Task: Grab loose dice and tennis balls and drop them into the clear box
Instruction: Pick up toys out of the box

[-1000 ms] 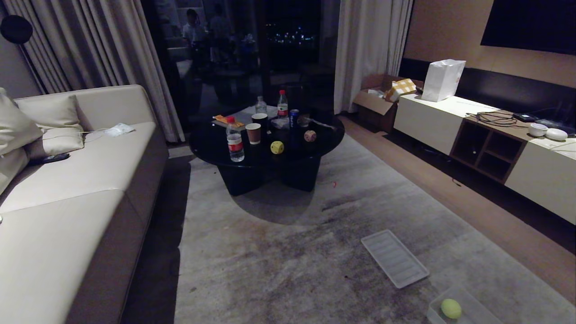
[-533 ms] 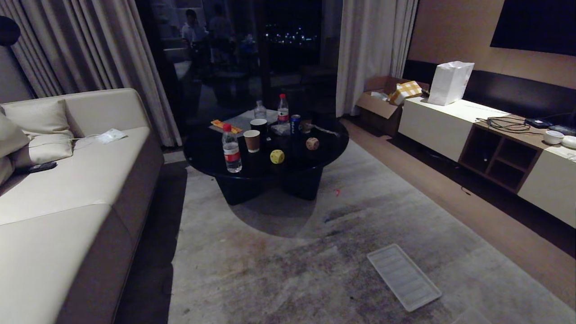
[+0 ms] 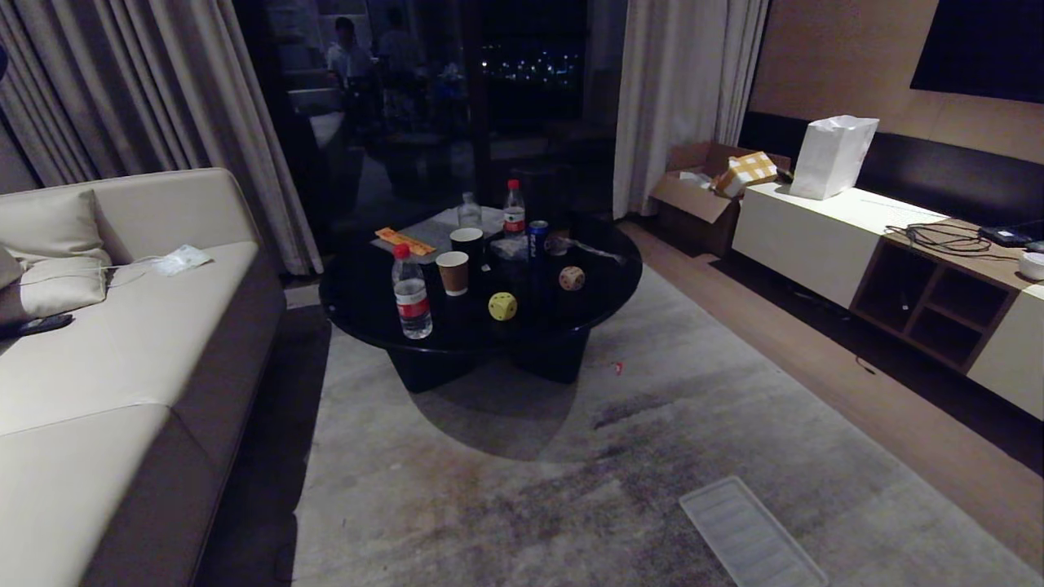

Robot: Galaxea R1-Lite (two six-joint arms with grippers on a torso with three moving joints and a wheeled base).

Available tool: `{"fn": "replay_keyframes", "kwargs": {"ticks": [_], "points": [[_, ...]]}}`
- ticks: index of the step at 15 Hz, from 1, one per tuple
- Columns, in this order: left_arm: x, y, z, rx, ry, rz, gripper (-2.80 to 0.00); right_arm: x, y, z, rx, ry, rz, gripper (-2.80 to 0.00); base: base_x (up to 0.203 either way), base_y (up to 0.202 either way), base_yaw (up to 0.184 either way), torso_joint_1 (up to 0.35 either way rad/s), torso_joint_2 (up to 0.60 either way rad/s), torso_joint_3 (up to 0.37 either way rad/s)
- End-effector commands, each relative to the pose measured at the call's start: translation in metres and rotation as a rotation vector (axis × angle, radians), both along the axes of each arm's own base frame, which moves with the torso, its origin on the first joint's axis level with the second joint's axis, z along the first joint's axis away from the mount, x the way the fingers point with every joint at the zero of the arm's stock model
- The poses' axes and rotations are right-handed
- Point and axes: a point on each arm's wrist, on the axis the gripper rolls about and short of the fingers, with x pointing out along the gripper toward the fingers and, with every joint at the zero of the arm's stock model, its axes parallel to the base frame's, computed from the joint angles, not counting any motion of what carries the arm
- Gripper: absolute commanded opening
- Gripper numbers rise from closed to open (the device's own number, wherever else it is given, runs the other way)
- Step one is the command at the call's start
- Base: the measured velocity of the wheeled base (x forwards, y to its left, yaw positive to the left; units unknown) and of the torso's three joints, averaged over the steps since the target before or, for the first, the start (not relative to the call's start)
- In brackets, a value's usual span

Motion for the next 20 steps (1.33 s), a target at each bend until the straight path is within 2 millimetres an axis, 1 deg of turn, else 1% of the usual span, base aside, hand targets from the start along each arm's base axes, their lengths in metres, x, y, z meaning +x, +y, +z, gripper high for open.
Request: {"fn": "replay_keyframes", "kwargs": {"ticks": [1,20], "points": [[0.0002,0.0000,-0.0004,0.000,0.003,0.001,-2.80,0.0001,0.0000,0.0000,0.000,0.002,0.001,-2.80,0.181,0.000,-0.002,0.003,0.00,0.002],[0.0002,0.0000,-0.0004,-0.001,0.003,0.001,-2.80,0.0001,0.0000,0.0000,0.000,0.002,0.001,-2.80,0.183,0.000,-0.001,0.002,0.00,0.004]]}}
